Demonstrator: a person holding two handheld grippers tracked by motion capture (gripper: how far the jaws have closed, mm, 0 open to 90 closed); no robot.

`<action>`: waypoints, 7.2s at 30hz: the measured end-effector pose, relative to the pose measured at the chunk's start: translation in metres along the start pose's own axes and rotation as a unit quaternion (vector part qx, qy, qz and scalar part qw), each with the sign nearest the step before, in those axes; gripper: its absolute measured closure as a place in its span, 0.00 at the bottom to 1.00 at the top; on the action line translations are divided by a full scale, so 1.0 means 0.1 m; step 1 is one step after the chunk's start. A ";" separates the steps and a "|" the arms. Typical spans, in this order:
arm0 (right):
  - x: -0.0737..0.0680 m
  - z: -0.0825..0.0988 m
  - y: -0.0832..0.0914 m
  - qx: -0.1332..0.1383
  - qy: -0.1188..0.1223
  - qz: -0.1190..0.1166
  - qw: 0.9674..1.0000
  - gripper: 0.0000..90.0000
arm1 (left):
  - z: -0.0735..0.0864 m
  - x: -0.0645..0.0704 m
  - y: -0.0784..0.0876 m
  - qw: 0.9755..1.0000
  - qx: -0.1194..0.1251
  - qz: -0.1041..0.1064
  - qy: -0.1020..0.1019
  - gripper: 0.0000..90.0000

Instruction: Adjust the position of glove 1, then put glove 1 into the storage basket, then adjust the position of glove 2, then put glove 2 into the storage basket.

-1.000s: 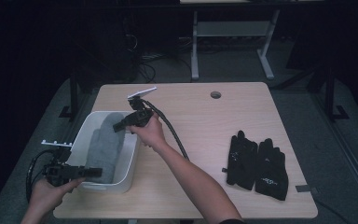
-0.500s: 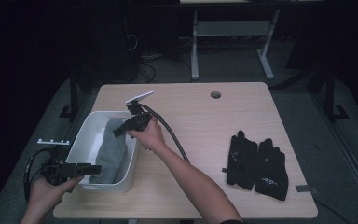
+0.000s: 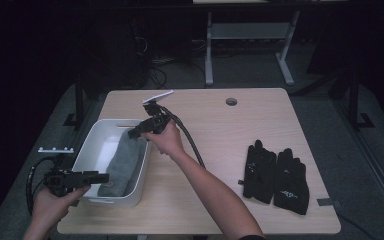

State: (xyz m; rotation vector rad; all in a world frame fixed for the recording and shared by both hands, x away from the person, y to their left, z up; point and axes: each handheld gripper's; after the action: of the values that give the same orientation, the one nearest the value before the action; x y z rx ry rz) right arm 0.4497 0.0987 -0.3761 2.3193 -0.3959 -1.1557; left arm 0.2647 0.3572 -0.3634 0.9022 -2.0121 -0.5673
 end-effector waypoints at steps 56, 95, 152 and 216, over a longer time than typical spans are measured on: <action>0.25 0.31 1.30 0.088 -0.014 -0.050 0.995 0.55 | -0.37 0.70 -0.35 0.997 0.004 0.052 -0.064 0.28; 0.72 0.76 1.95 0.119 -0.054 -0.018 0.991 0.52 | -0.55 1.12 -0.76 0.992 -0.025 0.081 -0.095 0.25; 1.32 1.63 2.74 0.150 -0.121 0.028 0.981 0.51 | -0.59 1.60 -1.44 0.981 -0.065 0.120 -0.136 0.24; 1.64 2.96 3.22 0.028 -0.039 0.290 0.956 0.60 | -0.21 2.18 -2.53 0.966 -0.110 0.165 -0.167 0.22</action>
State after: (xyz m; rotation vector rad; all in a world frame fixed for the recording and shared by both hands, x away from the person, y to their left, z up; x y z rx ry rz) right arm 0.2993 -0.3373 -0.4508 1.9920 -1.0658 -0.9419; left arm 0.2955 0.0273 -0.4084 0.3412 -2.2802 -0.7719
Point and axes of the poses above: each handheld gripper's, and its own axes: y roughly backward along the jaws, z roughly out of its underside, x roughly to its right, and after that the axes turned 1 degree about z, right-handed
